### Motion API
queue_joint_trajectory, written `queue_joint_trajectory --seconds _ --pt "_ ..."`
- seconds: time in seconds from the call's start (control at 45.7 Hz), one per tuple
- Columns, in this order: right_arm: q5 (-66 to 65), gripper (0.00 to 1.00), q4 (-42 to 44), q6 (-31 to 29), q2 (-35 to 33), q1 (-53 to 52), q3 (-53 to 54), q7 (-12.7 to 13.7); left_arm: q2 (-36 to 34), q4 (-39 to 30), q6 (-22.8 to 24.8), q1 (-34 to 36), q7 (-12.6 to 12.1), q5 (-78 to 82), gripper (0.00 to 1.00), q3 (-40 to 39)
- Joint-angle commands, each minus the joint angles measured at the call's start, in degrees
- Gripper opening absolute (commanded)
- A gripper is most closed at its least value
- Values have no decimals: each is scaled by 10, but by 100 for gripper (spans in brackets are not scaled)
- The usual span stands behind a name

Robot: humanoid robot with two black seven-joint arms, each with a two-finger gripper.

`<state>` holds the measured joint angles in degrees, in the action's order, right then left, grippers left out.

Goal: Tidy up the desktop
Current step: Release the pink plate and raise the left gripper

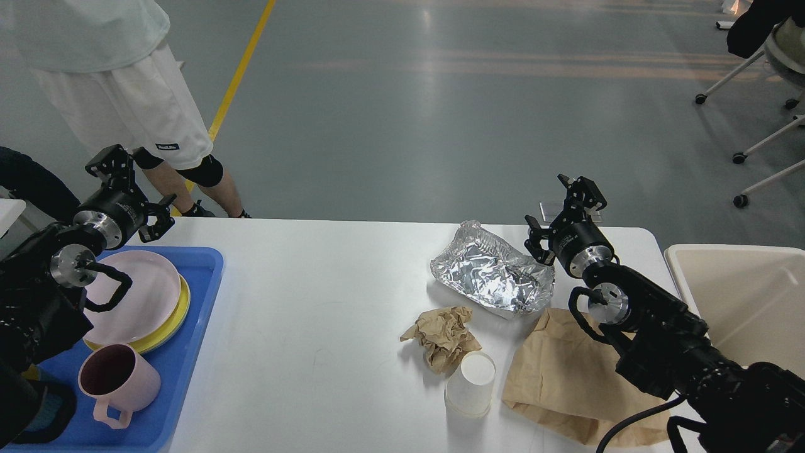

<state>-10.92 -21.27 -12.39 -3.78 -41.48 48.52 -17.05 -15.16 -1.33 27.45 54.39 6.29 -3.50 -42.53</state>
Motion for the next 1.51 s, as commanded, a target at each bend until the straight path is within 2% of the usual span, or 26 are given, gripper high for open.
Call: queue_joint_trajectory --seconds 0.0,0.131,0.35,0.613,0.678,1.072,1.182,1.313,1.378,1.488 --pt "0 100 0 0 0 0 0 0 25 -1 -11 34 -1 -22 96 -122" --pt "-1 100 0 0 0 0 0 0 40 -1 -44 60 -1 -45 96 -183" --pt "0 100 0 0 0 0 0 0 66 -2 -125 119 -5 -52 96 -190" --pt "0 100 0 0 0 0 0 0 61 -2 -100 125 -1 -46 96 -178" --pt "0 100 0 0 0 0 0 0 61 -2 -107 132 -8 -47 96 -179" --pt "0 100 0 0 0 0 0 0 67 -2 -148 152 -8 -46 96 -178" --pt "-1 100 0 0 0 0 0 0 60 -2 -136 147 -8 -45 96 -178" --pt "0 100 -1 0 0 0 0 0 63 -2 -86 100 6 -45 96 -165" --pt "0 100 -1 0 0 0 0 0 72 -2 -50 64 21 -45 96 -150" --pt "0 100 -1 0 0 0 0 0 87 -2 21 17 60 -46 96 -114"
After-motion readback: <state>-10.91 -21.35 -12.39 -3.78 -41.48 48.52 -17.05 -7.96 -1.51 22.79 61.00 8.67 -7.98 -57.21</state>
